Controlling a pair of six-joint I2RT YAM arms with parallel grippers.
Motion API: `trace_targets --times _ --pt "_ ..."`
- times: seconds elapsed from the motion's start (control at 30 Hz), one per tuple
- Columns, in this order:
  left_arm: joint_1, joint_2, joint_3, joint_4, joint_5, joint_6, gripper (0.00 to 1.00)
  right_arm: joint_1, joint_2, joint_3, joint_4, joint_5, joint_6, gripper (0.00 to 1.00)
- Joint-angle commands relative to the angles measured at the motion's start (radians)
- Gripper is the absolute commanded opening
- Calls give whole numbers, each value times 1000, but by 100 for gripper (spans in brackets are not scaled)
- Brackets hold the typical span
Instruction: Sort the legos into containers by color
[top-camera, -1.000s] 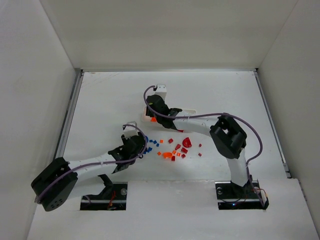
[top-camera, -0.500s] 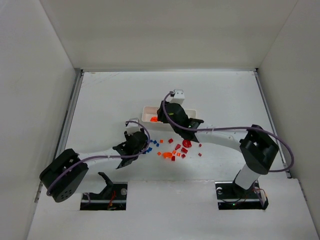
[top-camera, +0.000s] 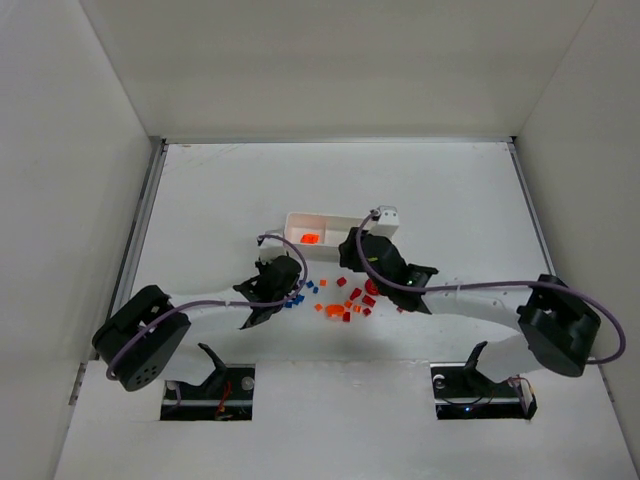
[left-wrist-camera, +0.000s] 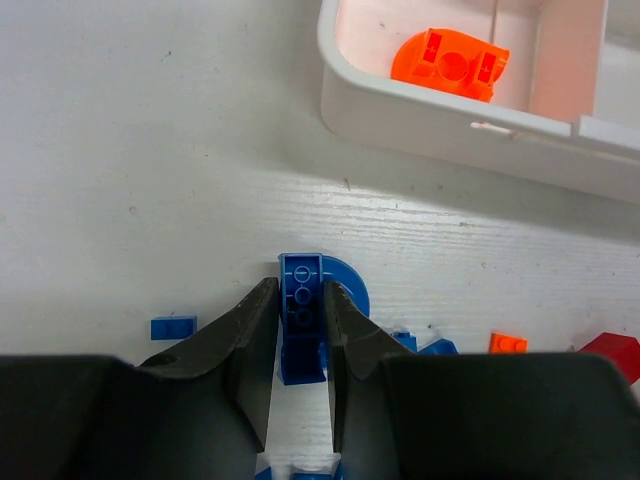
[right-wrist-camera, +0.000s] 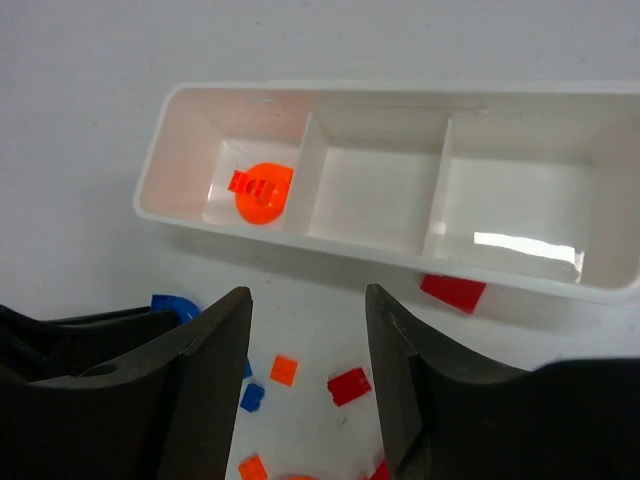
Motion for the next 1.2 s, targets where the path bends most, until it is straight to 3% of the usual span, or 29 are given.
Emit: trace_targets --times 0.0,0.2,0.37,0.6,0.7,0.87,1.0,1.17 --pt "3 7 25 15 -7 12 18 -20 -102 -75 74 31 43 56" --pt "6 17 28 9 -10 13 14 -92 -326 -225 58 31 55 57" --pt "-11 -147 41 -58 -15 21 12 -191 -522 -343 16 16 64 59" --pt "-68 -287 136 -134 -9 30 12 -291 -607 -443 -6 3 104 57" --pt "-95 -223 212 -120 17 30 12 -327 -613 -488 6 3 124 50" --pt "-104 -59 321 -46 95 12 12 -345 -585 -512 12 -1 140 28" --pt "-132 79 427 10 129 12 12 -351 -581 -518 26 2 140 28" --pt "-141 260 570 47 172 18 12 -357 -575 -523 32 -21 143 35"
